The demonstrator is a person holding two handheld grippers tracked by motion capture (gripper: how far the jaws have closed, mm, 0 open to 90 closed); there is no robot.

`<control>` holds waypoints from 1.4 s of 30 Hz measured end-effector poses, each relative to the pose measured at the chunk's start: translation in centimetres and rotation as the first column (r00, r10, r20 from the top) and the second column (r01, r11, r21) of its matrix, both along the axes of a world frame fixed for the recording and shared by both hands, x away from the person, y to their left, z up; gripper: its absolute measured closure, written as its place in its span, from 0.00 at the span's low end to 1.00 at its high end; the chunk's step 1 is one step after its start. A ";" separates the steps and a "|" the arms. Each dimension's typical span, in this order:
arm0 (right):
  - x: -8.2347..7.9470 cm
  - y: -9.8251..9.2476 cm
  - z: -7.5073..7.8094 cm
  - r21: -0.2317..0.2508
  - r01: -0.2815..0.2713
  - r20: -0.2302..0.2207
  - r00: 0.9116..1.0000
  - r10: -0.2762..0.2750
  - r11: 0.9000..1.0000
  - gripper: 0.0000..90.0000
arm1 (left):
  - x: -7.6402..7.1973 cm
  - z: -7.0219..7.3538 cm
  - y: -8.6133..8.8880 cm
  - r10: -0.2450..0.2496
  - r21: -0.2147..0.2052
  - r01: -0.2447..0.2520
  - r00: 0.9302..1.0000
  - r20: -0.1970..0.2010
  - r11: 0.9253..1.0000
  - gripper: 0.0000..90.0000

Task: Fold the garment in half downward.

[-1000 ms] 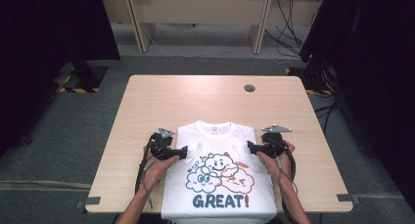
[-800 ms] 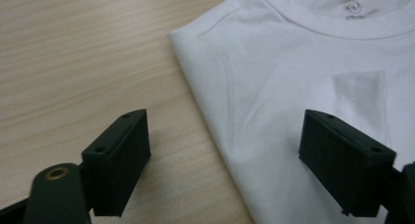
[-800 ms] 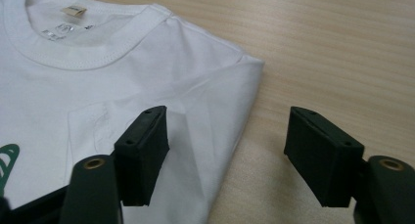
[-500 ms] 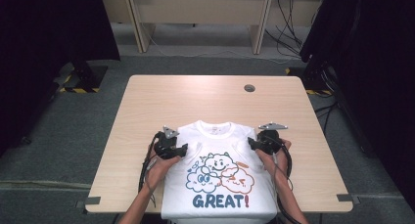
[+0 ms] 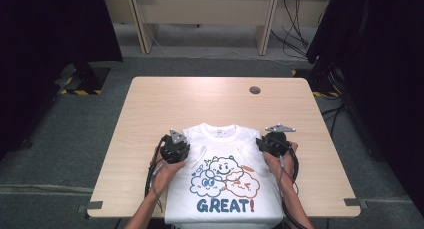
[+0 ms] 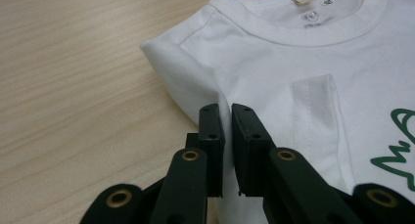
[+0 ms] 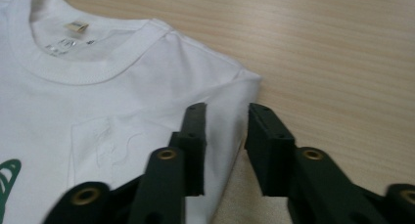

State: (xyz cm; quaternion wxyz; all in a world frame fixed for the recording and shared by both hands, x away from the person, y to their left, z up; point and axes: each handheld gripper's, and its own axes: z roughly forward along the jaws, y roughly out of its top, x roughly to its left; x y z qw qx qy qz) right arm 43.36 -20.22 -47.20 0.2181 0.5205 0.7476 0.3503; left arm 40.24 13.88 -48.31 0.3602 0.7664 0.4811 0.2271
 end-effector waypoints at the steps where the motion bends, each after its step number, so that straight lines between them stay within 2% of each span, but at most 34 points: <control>1: 0.0 -0.1 0.0 -0.002 0.010 -0.004 1.000 -0.010 1.000 0.68 | 0.0 0.0 0.0 -0.001 0.001 0.001 1.000 0.001 1.000 0.92; 10: 0.5 0.0 -0.4 0.010 0.022 -0.038 0.999 -0.021 1.000 0.66 | 0.0 0.0 0.0 0.000 -0.008 0.000 1.000 0.006 1.000 0.92; 13: 0.5 0.3 -0.5 0.009 -0.005 -0.031 1.000 0.005 1.000 0.78 | -0.1 0.0 -0.1 -0.007 0.000 0.007 1.000 0.008 1.000 0.93; 17: 0.4 0.8 -0.4 -0.021 -0.043 -0.018 0.999 0.042 0.999 0.94 | -0.1 0.1 -0.1 -0.007 -0.002 0.007 1.000 0.010 1.000 0.93; 23: 0.2 0.9 -0.1 -0.035 -0.055 0.010 0.998 0.055 0.998 0.97 | -0.2 0.4 -0.1 0.000 -0.015 0.000 1.000 0.023 1.000 0.93; 29: 0.0 0.8 1.3 -0.005 -0.066 0.056 0.996 0.066 0.998 0.97 | 0.0 1.0 -0.2 0.007 -0.033 -0.006 0.999 0.043 0.999 0.94; 31: 0.0 0.8 1.9 -0.002 -0.070 0.073 0.995 0.070 0.998 0.97 | 0.2 1.4 -0.2 0.014 -0.055 -0.011 0.999 0.047 0.998 0.94; 42: 0.7 1.1 4.5 0.018 -0.056 0.139 0.989 0.053 0.998 0.97 | 1.4 4.5 -0.6 0.043 -0.115 -0.030 0.993 0.112 0.993 0.94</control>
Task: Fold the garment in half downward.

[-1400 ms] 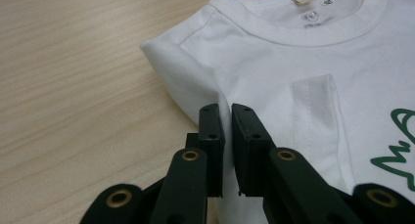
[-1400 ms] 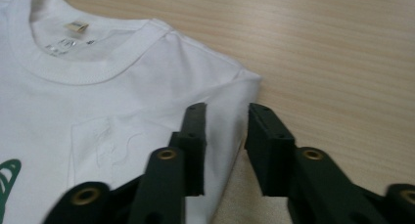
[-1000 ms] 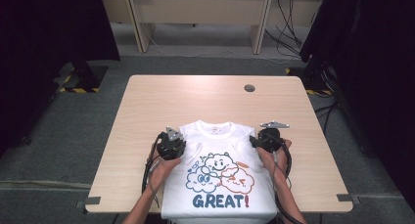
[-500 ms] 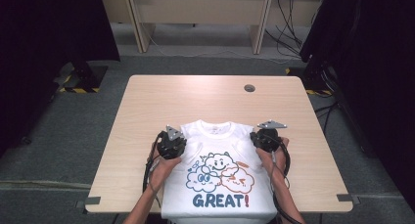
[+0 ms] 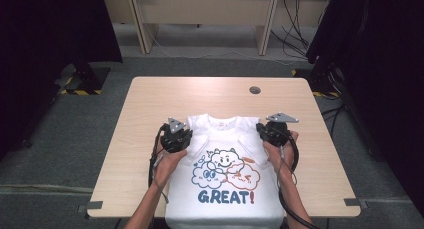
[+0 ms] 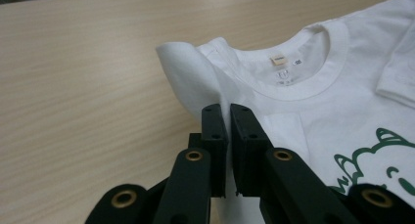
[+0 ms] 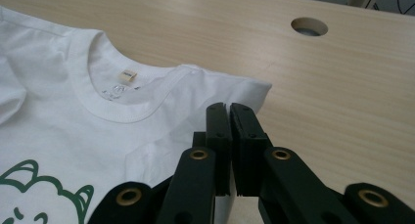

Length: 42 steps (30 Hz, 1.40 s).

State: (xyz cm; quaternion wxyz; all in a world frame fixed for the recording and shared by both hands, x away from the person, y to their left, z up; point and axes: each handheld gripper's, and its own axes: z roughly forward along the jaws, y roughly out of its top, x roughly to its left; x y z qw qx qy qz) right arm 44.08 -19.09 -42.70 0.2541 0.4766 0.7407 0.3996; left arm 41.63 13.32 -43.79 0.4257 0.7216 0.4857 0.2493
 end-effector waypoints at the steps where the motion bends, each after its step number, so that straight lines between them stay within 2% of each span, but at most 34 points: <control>1: 0.1 0.0 0.3 0.002 0.002 0.008 1.000 -0.002 1.000 0.97 | 0.2 0.3 0.0 0.003 -0.006 -0.003 1.000 0.006 1.000 0.94; 9: 0.8 0.2 3.2 0.014 0.007 0.077 0.997 -0.008 1.000 0.97 | 1.5 2.6 0.2 0.023 -0.032 -0.021 0.998 0.061 0.999 0.94; 12: 1.1 0.3 4.6 0.015 0.005 0.101 0.995 -0.007 1.000 0.97 | 2.2 3.6 0.5 0.038 -0.062 -0.033 0.996 0.083 0.998 0.94; 17: 1.7 0.5 6.1 0.024 0.004 0.134 0.991 -0.007 1.000 0.97 | 2.8 5.5 0.9 0.061 -0.080 -0.051 0.988 0.139 0.996 0.94; 20: 1.5 0.4 6.6 0.037 0.001 0.152 0.988 -0.006 0.999 0.97 | 2.6 6.2 1.0 0.055 -0.084 -0.042 0.985 0.165 0.996 0.94; 23: 0.9 0.3 6.7 0.054 -0.010 0.168 0.986 0.001 0.998 0.97 | 2.0 5.9 1.0 0.052 -0.097 -0.035 0.984 0.173 0.995 0.94; 27: 0.0 0.3 6.0 0.071 -0.022 0.177 0.984 0.009 0.997 0.97 | 1.3 4.8 0.9 0.055 -0.100 -0.038 0.983 0.174 0.994 0.93; 28: -0.3 0.3 5.8 0.077 -0.023 0.176 0.984 0.009 0.997 0.97 | 1.0 4.5 1.0 0.056 -0.109 -0.038 0.983 0.173 0.993 0.93; 29: -0.5 0.3 5.6 0.081 -0.025 0.177 0.984 0.010 0.996 0.97 | 0.1 3.8 1.1 0.066 -0.131 -0.045 0.984 0.165 0.990 0.93; 30: -0.5 0.3 5.6 0.081 -0.025 0.177 0.984 0.010 0.996 0.97 | 0.1 3.8 1.1 0.066 -0.131 -0.045 0.984 0.165 0.990 0.93; 31: -1.5 0.5 5.1 0.086 -0.032 0.183 0.983 0.015 0.996 0.97 | 0.1 3.8 1.1 0.066 -0.131 -0.045 0.984 0.165 0.990 0.93; 32: -1.5 0.5 5.1 0.086 -0.032 0.183 0.983 0.015 0.996 0.97 | 0.1 3.8 1.1 0.066 -0.131 -0.045 0.984 0.165 0.990 0.93; 33: -1.5 0.5 5.1 0.086 -0.032 0.183 0.983 0.015 0.996 0.97 | -0.7 3.6 1.2 0.068 -0.134 -0.047 0.985 0.159 0.990 0.93; 34: -1.5 0.5 5.1 0.086 -0.032 0.183 0.983 0.015 0.996 0.97 | -0.7 3.6 1.2 0.068 -0.134 -0.047 0.985 0.159 0.990 0.93; 35: -2.1 0.8 4.9 0.082 -0.037 0.185 0.983 0.021 0.996 0.97 | -1.6 3.4 1.3 0.071 -0.151 -0.047 0.985 0.158 0.987 0.93; 37: -2.6 1.0 4.6 0.092 -0.039 0.184 0.983 0.022 0.995 0.97 | -1.6 3.4 1.3 0.071 -0.151 -0.047 0.985 0.158 0.987 0.93; 38: -2.6 1.0 4.6 0.092 -0.039 0.184 0.983 0.022 0.995 0.97 | -2.7 3.0 1.4 0.070 -0.146 -0.047 0.985 0.158 0.988 0.93; 39: -2.6 1.0 4.6 0.092 -0.039 0.184 0.983 0.022 0.995 0.97 | -2.7 3.0 1.4 0.070 -0.146 -0.047 0.985 0.158 0.988 0.92; 40: -3.5 1.1 4.1 0.102 -0.049 0.188 0.982 0.029 0.994 0.97 | -2.7 3.0 1.4 0.070 -0.146 -0.047 0.985 0.158 0.988 0.92; 41: -3.5 1.1 4.1 0.102 -0.049 0.188 0.982 0.029 0.994 0.97 | -3.5 2.3 1.6 0.068 -0.142 -0.047 0.987 0.147 0.989 0.92; 42: -3.5 1.1 4.1 0.102 -0.049 0.188 0.982 0.029 0.994 0.97 | -3.5 2.3 1.6 0.068 -0.142 -0.047 0.987 0.147 0.989 0.92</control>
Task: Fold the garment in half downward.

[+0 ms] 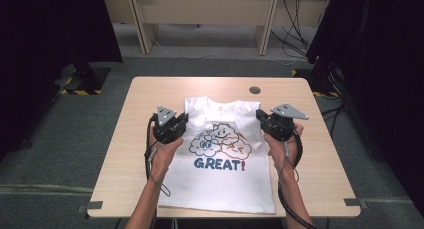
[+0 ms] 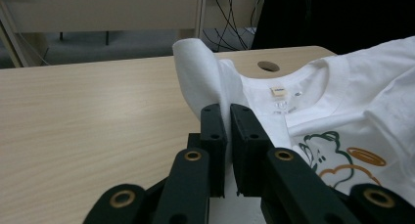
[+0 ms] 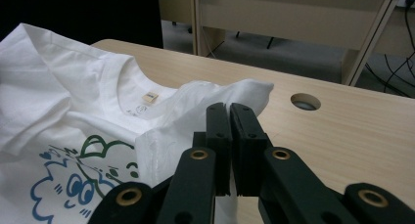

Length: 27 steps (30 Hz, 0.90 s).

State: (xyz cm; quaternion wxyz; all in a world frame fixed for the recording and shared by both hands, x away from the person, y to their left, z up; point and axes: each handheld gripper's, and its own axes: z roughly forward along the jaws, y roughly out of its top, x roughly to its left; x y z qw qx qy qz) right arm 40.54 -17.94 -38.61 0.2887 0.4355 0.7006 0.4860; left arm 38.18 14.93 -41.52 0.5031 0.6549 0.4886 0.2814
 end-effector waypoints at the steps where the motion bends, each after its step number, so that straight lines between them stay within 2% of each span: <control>1: -1.0 0.1 -0.5 0.011 -0.013 -0.001 1.000 0.013 1.000 0.97 | 0.0 0.0 0.0 0.000 0.000 0.000 1.000 0.000 1.000 0.92; 2: -1.0 0.1 -0.5 0.011 -0.013 -0.001 1.000 0.013 1.000 0.97 | -1.0 -1.0 0.4 -0.003 -0.019 0.003 1.000 -0.012 1.000 0.92; 3: -1.0 0.1 -0.5 0.011 -0.013 -0.001 1.000 0.013 1.000 0.97 | -1.0 -1.0 0.4 -0.003 -0.019 0.003 1.000 -0.012 1.000 0.92; 4: -2.0 0.2 -1.1 0.003 -0.021 0.001 1.000 0.021 1.000 0.97 | -1.0 -1.0 0.4 -0.003 -0.019 0.003 1.000 -0.012 1.000 0.92; 5: -2.0 0.2 -1.1 0.003 -0.021 0.001 1.000 0.021 1.000 0.97 | -1.8 -1.8 0.7 -0.001 -0.038 0.000 1.000 -0.016 0.999 0.92; 6: -2.0 0.2 -1.1 0.003 -0.021 0.001 1.000 0.021 1.000 0.97 | -1.8 -1.8 0.7 -0.001 -0.038 0.000 1.000 -0.016 0.999 0.92; 7: -2.7 0.3 -1.4 0.000 -0.030 -0.004 1.000 0.030 1.000 0.97 | -2.6 -2.6 0.9 0.007 -0.048 -0.008 1.000 -0.019 0.999 0.92; 8: -2.7 0.3 -1.4 0.000 -0.030 -0.004 1.000 0.030 1.000 0.97 | -2.6 -2.6 0.9 0.007 -0.048 -0.008 1.000 -0.019 0.999 0.92; 9: -3.3 0.4 -1.8 -0.007 -0.040 -0.010 0.999 0.039 0.999 0.97 | -2.6 -2.6 0.9 0.007 -0.048 -0.008 1.000 -0.019 0.999 0.92; 10: -3.3 0.4 -1.8 -0.007 -0.040 -0.010 0.999 0.039 0.999 0.97 | -3.2 -3.3 1.1 0.012 -0.050 -0.013 1.000 -0.023 0.999 0.92; 11: -3.3 0.4 -1.8 -0.007 -0.040 -0.010 0.999 0.039 0.999 0.97 | -3.2 -3.3 1.1 0.012 -0.050 -0.013 1.000 -0.023 0.999 0.92; 12: -3.9 0.5 -2.4 -0.019 -0.045 -0.016 0.999 0.044 0.999 0.97 | -3.8 -3.7 1.4 0.017 -0.063 -0.018 1.000 -0.022 0.998 0.92; 14: -4.5 0.4 -2.9 -0.010 -0.049 -0.022 0.999 0.049 0.999 0.97 | -3.8 -3.7 1.4 0.017 -0.063 -0.018 1.000 -0.022 0.998 0.91; 15: -4.5 0.4 -2.9 -0.010 -0.049 -0.022 0.999 0.049 0.999 0.97 | -4.5 -4.1 1.7 0.020 -0.056 -0.021 1.000 -0.024 0.998 0.91; 16: -4.5 0.4 -2.9 -0.010 -0.049 -0.022 0.999 0.049 0.999 0.97 | -4.5 -4.1 1.7 0.020 -0.056 -0.021 1.000 -0.024 0.998 0.92; 17: -5.2 0.3 -3.3 -0.011 -0.055 -0.025 0.998 0.055 0.998 0.97 | -4.6 -4.2 1.8 0.021 -0.061 -0.022 0.999 -0.026 0.998 0.92; 20: -5.9 0.4 -3.7 -0.020 -0.064 -0.027 0.998 0.064 0.998 0.97 | -5.2 -4.6 2.0 0.014 -0.065 -0.016 0.999 -0.034 0.998 0.91; 27: -7.3 0.4 -5.0 -0.019 -0.078 -0.047 0.996 0.077 0.997 0.97 | -6.4 -5.6 2.6 0.000 -0.065 -0.004 0.998 -0.064 0.998 0.91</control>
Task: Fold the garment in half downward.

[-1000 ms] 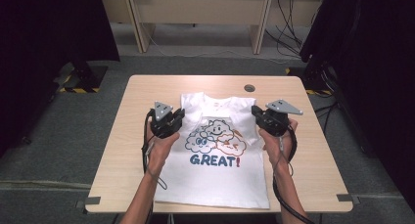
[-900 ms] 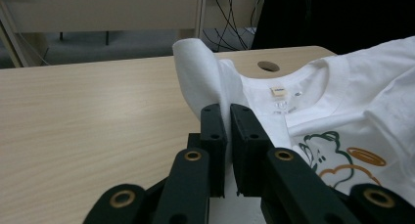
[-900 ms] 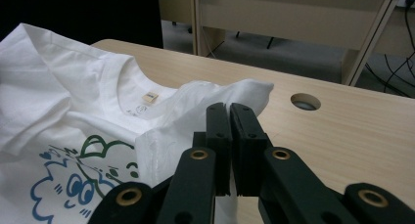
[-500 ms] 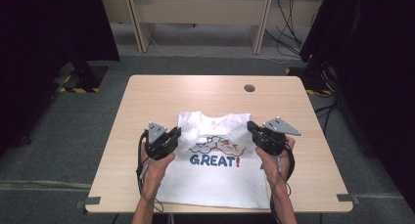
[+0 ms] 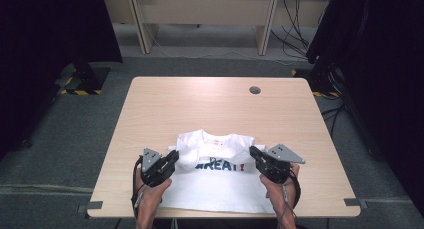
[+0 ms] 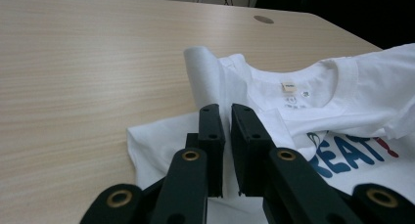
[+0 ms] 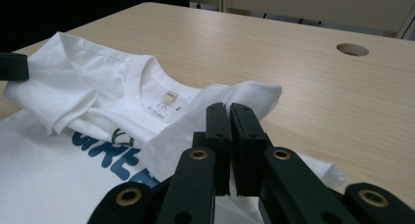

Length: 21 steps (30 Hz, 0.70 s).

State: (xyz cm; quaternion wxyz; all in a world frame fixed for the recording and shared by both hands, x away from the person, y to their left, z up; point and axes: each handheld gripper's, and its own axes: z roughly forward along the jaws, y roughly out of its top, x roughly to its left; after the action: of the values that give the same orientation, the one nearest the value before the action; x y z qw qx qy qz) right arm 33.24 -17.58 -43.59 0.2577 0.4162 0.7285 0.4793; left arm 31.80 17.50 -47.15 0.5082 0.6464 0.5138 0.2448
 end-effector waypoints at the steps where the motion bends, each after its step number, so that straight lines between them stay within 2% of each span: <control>1: -0.1 0.0 -0.2 -0.002 0.000 -0.004 1.000 0.000 1.000 0.97 | -0.1 -0.1 0.1 0.000 -0.002 0.000 1.000 -0.007 1.000 0.91; 6: -0.8 -0.2 -1.0 -0.001 -0.005 -0.020 1.000 0.005 1.000 0.97 | -0.8 -0.4 0.7 0.003 -0.014 -0.004 1.000 -0.023 1.000 0.91; 10: -1.4 -0.3 -1.7 -0.008 -0.002 -0.033 0.999 0.002 1.000 0.97 | -1.8 -0.6 0.8 -0.002 -0.008 0.002 1.000 -0.027 1.000 0.91; 15: -1.9 -0.4 -2.6 0.000 0.011 -0.044 0.999 -0.011 1.000 0.97 | -3.0 -0.9 0.5 -0.020 0.001 0.020 0.999 -0.027 1.000 0.90; 21: -2.4 -0.5 -2.9 0.015 0.022 -0.041 0.999 -0.022 1.000 0.96 | -4.0 -1.2 -0.2 -0.039 0.006 0.039 0.999 -0.023 0.999 0.90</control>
State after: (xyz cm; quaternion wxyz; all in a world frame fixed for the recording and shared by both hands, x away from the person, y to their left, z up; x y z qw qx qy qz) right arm 30.82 -18.09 -46.52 0.2447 0.4359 0.7252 0.4736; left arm 27.76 17.33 -48.37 0.5048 0.6609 0.5060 0.2290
